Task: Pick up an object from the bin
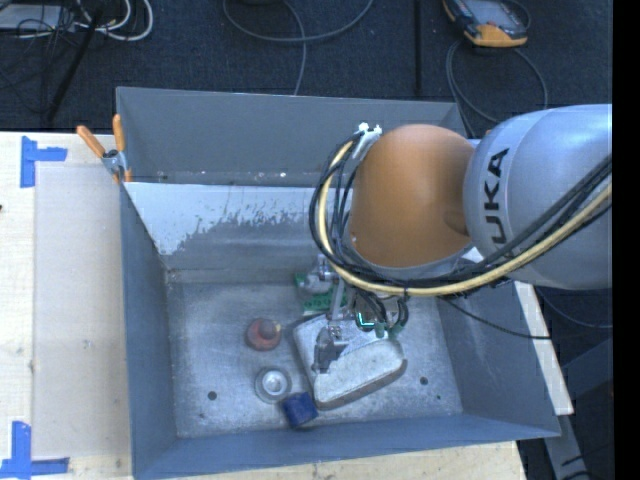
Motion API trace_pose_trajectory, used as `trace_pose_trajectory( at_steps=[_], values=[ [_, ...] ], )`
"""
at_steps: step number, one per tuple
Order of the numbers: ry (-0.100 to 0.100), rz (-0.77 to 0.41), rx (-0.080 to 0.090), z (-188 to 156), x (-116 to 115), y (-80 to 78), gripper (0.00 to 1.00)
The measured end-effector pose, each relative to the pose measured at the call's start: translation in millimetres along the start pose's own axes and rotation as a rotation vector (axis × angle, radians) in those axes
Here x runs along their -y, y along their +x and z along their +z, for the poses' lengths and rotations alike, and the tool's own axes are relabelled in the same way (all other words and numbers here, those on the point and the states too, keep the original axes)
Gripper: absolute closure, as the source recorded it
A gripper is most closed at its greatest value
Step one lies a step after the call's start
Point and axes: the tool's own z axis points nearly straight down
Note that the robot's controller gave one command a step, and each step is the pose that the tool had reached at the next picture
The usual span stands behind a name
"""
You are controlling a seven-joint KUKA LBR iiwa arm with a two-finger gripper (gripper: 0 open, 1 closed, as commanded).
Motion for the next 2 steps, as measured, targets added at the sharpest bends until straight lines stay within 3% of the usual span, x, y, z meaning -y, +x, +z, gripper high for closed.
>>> trace_pose_trajectory(
  at_steps=[1,2],
  values=[
    [-0.002,-0.217,0.012,138,-7,-52.2,0.0],
    [0.002,-0.353,0.015,137,-47,-59.6,0.0]
  ],
)
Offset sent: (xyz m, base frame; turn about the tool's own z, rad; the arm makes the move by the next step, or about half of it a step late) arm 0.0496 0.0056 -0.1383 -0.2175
